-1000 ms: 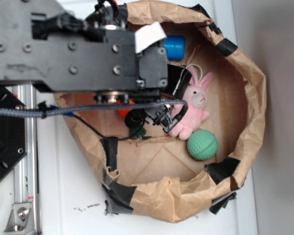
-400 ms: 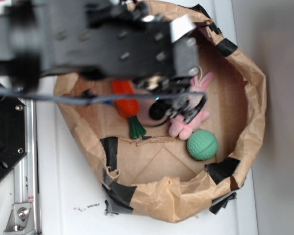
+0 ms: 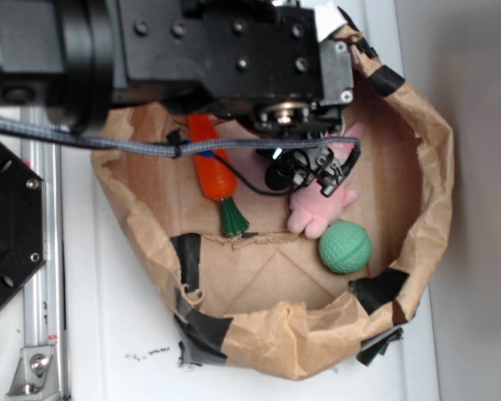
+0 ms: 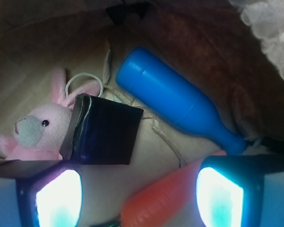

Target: Grab the black box.

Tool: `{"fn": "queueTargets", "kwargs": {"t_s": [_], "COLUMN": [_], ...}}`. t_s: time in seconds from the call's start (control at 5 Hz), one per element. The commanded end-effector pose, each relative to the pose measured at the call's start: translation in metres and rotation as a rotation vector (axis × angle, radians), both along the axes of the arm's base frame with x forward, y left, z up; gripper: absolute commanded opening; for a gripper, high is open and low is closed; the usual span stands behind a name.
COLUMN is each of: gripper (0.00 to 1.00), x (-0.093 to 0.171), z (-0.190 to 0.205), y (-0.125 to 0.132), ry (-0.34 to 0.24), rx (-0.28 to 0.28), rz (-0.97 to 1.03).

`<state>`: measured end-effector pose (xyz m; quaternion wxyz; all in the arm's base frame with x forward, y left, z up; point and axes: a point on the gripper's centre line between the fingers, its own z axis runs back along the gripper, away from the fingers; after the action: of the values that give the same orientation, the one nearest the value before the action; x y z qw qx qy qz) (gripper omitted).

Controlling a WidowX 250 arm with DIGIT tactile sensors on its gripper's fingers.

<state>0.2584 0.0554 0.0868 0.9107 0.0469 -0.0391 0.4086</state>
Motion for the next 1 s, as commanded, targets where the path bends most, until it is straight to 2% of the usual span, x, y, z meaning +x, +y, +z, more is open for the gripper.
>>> {"fn": "queueTargets", "kwargs": {"t_s": [0.0,0.2,0.4,0.8], "gripper": [1.00,1.00,1.00,1.00], "x": [0.000,-0.002,-0.002,0.012], "z": [0.007,-0.002,-0.007,-0.017], "y": [0.025,0.033,0.031,0.025], "ry": [-0.144,-0.209,-0.207,-0.189], "rx": [0.076,0.094,0.052,0.000], "rz": [0.070,0.157,0.164,0.155]}}
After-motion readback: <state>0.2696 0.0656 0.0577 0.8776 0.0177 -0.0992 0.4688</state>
